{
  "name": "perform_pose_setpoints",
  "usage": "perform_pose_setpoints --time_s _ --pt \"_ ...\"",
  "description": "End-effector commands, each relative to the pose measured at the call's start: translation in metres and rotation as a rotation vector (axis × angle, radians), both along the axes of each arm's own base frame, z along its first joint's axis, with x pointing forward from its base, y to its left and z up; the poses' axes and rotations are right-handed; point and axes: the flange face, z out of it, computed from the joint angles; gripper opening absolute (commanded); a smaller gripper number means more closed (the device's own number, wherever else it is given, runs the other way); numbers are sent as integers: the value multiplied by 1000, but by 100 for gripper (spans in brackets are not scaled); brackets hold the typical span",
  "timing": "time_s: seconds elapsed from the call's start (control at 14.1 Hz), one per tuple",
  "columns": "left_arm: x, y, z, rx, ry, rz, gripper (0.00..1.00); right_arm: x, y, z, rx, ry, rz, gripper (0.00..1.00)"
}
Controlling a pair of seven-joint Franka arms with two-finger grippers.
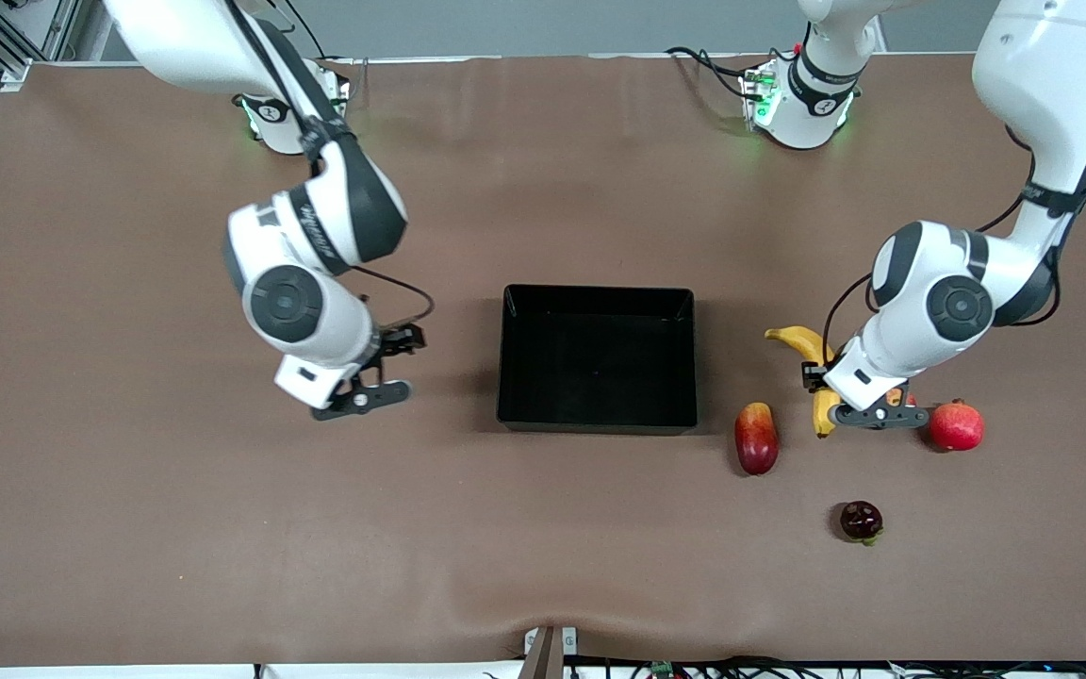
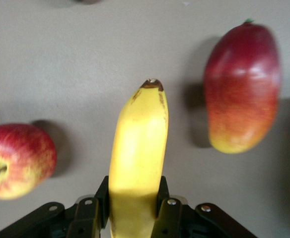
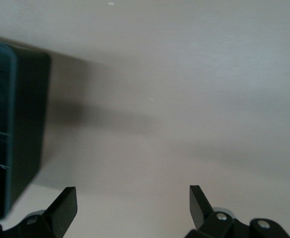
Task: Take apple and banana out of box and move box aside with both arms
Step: 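Place the banana by the mango while the right gripper grasps the box rim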
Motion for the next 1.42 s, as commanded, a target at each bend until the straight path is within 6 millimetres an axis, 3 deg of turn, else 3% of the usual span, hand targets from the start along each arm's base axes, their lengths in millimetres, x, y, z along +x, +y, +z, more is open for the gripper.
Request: perform_pose_setpoints --time_s 0.0,0.14,0.28,0.36,0.5,0.64,0.85,0.92,1.14,1.21,1.35 --pt "9 27 -35 -13 -44 -16 0 -2 40 -17 41 -58 -30 100" --pt "12 27 -52 -44 -57 -10 0 -4 60 -29 71 -100 -16 100" --pt "14 29 -59 -52 -52 -1 3 -23 103 -38 94 -151 7 100" --pt "15 27 -58 -52 -55 -2 19 -29 112 -46 87 -152 -35 100" --pt "15 28 -54 -46 -58 -7 100 -36 119 -68 64 -126 -73 100" --pt "17 29 -35 -30 -82 -6 100 -49 131 -90 42 -103 -64 100" --pt "15 27 26 61 -56 -16 100 -51 132 -104 35 -87 -69 100" --pt "12 17 51 76 -63 -26 100 -52 132 -105 34 -83 -71 91" --pt "2 0 128 170 -51 -38 100 -54 134 -112 33 -68 -98 11" --pt "3 -4 154 198 -30 -34 100 -57 136 -112 38 -61 -100 0" --pt "11 -1 199 210 12 10 100 -61 139 -112 35 -51 -104 0"
